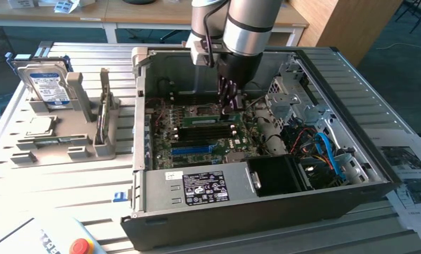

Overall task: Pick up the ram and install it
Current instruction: 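Insert the ram into the slot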

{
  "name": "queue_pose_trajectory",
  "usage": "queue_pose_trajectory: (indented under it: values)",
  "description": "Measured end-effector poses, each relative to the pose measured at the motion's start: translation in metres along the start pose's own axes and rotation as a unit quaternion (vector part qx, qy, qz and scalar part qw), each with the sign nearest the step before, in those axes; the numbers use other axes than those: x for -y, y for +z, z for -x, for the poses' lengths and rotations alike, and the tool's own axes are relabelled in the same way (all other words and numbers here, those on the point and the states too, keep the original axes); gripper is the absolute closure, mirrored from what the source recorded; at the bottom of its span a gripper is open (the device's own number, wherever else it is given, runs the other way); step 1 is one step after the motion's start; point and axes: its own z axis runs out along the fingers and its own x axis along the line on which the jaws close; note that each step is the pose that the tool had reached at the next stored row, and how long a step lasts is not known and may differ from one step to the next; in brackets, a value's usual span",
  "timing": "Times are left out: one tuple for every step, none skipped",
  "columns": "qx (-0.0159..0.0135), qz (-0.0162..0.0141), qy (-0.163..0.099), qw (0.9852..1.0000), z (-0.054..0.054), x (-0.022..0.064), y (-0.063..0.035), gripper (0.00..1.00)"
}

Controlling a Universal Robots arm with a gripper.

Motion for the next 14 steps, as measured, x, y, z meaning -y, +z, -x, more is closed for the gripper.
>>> queue_pose_trajectory:
  values:
    - [0.0, 0.0, 0.0, 1.0, 0.0005, -0.0004, 0.0003, 0.88]
    - [0.0, 0.0, 0.0, 1.0, 0.0007, -0.0005, 0.0004, 0.88]
    - [-0.0001, 0.0, 0.0, 1.0, 0.0006, -0.0005, 0.0003, 0.88]
    - [-0.0001, 0.0, 0.0, 1.0, 0.0006, -0.0005, 0.0003, 0.88]
    - [-0.0001, 0.0, 0.0, 1.0, 0.0007, -0.0005, 0.0003, 0.88]
    - [-0.0002, 0.0, 0.0, 1.0, 0.0007, -0.0005, 0.0003, 0.88]
    - [-0.0001, 0.0, 0.0, 1.0, 0.0008, -0.0005, 0.0007, 0.88]
    - [0.0, 0.0, 0.0, 1.0, 0.0008, -0.0004, 0.0012, 0.88]
    - [-0.0001, 0.0, 0.0, 1.0, 0.0008, -0.0004, 0.0019, 0.88]
    - [-0.0001, 0.0, 0.0, 1.0, 0.0007, -0.0004, 0.0027, 0.88]
    - [-0.0001, 0.0, 0.0, 1.0, 0.0008, -0.0004, 0.0036, 0.88]
    - [0.0, 0.0, 0.0, 1.0, 0.0008, -0.0004, 0.0046, 0.88]
    - [0.0, 0.0, 0.0, 1.0, 0.0008, -0.0003, 0.0057, 0.88]
    - [-0.0001, 0.0, 0.0, 1.0, 0.0008, -0.0003, 0.0067, 0.88]
